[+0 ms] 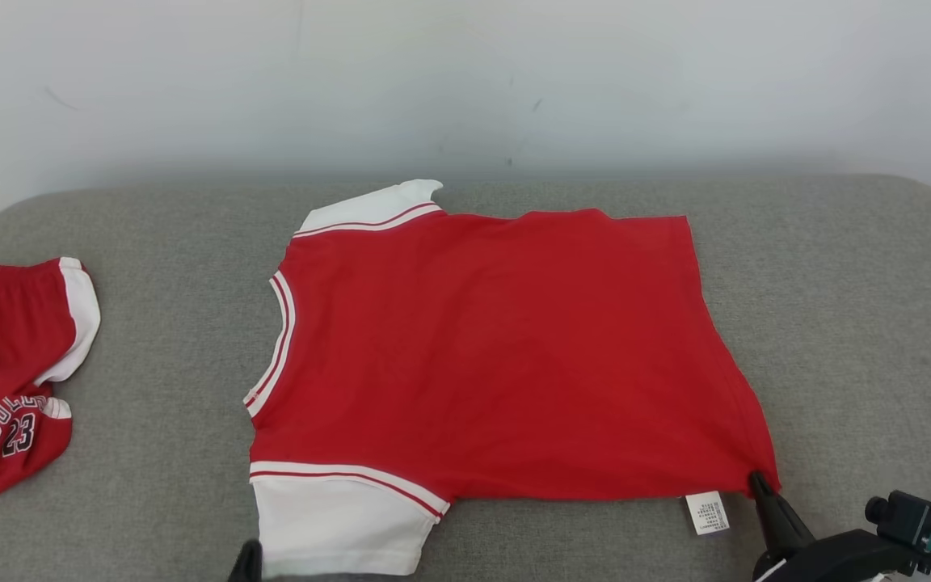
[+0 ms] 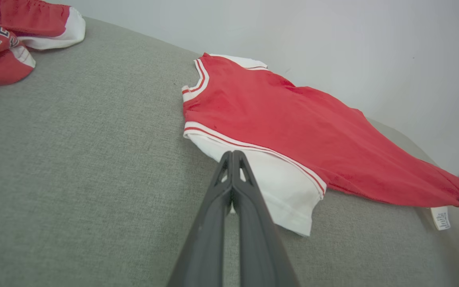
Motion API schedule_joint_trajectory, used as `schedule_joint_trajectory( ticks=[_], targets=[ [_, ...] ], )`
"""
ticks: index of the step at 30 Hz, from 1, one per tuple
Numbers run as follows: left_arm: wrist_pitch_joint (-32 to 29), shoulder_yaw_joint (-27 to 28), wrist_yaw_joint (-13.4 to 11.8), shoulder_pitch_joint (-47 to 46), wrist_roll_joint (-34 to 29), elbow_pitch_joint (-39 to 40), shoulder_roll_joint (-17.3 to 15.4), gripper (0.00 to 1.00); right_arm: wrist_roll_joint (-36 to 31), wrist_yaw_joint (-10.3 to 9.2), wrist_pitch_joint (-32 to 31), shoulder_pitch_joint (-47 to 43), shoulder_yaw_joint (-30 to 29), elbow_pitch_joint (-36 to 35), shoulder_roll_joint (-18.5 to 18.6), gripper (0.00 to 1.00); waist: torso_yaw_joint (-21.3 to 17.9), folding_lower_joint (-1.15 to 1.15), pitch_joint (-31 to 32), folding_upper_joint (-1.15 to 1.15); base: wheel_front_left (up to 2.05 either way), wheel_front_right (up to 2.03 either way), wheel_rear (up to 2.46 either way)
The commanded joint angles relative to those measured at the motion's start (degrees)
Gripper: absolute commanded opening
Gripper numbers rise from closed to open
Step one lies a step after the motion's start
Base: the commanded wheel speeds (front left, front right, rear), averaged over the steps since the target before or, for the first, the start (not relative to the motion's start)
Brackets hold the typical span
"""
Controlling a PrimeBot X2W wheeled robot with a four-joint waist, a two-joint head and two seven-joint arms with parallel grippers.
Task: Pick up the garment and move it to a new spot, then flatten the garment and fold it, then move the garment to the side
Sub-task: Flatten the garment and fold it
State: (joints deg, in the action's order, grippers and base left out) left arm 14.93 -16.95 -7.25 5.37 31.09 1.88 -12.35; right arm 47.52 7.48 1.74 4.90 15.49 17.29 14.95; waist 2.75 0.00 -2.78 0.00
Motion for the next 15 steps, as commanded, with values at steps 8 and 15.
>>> schedule_joint_trajectory(
  ticks=[8, 15],
  targets=[
    [-1.0, 2.4, 3.2, -8.8, -1.5, 1.4, -3.8, 0.00, -2.4, 0.03, -6.6, 2.3, -4.5, -4.6, -4.0, 0.00, -1.7, 0.00, -0.4, 0.00, 0.00, 0.00, 0.00],
    [-4.6, 3.9, 6.7, -19.3, 0.0, -3.5, -7.5, 0.00, -2.7, 0.03, -11.2, 9.2, -5.5, -3.6, -5.7, 0.00, -4.2, 0.00, -3.1, 0.00, 0.00, 0.00, 0.00]
  ],
)
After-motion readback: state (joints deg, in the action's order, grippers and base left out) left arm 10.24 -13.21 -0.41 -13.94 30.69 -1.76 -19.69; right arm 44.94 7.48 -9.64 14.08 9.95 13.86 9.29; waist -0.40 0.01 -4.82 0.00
